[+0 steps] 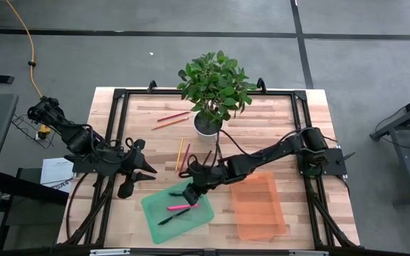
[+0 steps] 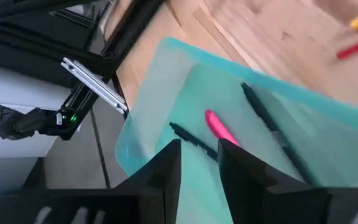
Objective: Sort pens & pencils
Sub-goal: Put the black pen into the green bin
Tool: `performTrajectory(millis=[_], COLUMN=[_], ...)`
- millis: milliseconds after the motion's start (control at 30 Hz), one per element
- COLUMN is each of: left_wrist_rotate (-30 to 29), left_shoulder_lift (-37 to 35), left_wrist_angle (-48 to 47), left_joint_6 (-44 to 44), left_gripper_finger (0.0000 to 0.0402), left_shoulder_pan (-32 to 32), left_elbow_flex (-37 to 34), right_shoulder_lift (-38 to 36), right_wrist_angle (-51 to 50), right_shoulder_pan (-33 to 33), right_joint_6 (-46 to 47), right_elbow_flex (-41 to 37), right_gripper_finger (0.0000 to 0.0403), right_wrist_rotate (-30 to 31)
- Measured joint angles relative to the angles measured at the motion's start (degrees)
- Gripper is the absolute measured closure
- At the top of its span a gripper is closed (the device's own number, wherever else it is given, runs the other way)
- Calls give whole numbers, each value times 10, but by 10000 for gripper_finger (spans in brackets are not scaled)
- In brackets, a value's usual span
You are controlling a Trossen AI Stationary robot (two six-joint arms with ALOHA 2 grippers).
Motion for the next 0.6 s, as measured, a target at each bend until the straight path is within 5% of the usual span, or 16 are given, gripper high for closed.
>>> performTrajectory(millis=[267, 600], left_wrist_rotate=[-3, -15], left_shoulder_lift=[0, 6], left_wrist_angle=[3, 53], left_joint_6=[6, 71], left_gripper_finger=[316, 316], left_shoulder_pan=[0, 30], left_elbow_flex=[0, 0], right_shoulder_lift=[-77, -273], right_wrist_angle=[35, -60], right_shoulder_pan=[-1, 3], right_joint_6=[-105, -214], right_elbow_flex=[0, -54], right_gripper_finger=[304, 304], right_wrist_rotate=[122, 318])
